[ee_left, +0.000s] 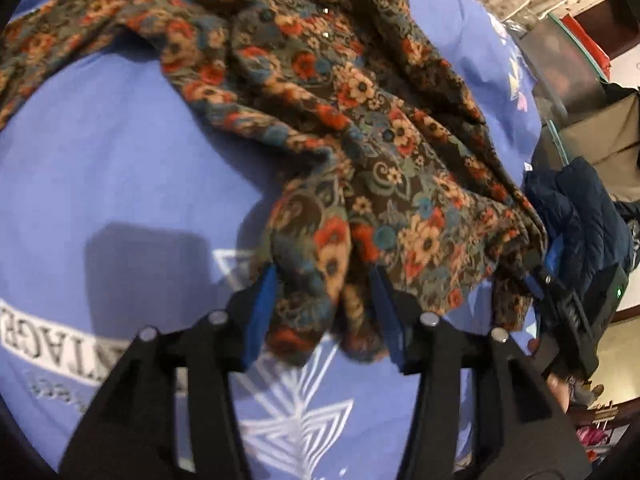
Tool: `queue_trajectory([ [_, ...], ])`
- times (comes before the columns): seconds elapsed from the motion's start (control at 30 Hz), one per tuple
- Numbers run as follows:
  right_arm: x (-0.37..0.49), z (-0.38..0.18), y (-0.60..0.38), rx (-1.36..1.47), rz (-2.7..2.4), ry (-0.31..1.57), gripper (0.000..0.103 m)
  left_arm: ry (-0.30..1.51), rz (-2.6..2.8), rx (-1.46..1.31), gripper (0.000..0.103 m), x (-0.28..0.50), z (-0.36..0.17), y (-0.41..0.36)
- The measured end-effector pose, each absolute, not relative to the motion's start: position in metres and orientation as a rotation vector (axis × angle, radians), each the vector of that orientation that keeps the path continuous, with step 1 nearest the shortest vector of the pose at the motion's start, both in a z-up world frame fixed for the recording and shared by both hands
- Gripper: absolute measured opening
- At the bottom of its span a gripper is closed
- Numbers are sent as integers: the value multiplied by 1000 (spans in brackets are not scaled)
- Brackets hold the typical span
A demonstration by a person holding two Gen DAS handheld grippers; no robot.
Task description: Fold large clothes
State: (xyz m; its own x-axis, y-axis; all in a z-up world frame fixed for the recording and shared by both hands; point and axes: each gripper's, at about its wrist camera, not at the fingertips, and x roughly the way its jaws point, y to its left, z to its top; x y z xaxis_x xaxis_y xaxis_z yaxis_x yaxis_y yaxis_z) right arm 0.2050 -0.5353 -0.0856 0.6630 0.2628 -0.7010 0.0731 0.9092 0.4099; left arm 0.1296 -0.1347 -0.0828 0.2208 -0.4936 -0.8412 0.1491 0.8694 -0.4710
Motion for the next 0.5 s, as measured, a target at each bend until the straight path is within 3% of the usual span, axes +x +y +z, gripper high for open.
queue_trajectory([
  [0.07,218,-97,-527,419,127,893,101,1279,-471,-322,5,134,-83,-130],
  [0.1,222,-102,-523,422,147,914,99,1276,-474,-325,5,132,-84,-131],
  [0.13,225,-105,-519,427,167,923,92,1253,-476,-339,4,130,-79,-127],
  [0.17,229,-108,-514,426,194,947,47,1224,-477,-346,4,127,-73,-121],
  [0.2,230,-111,-512,427,194,975,28,1178,-477,-346,4,122,-59,-106],
  [0.5,121,-6,-504,513,419,756,27,952,-529,-482,4,27,55,41],
])
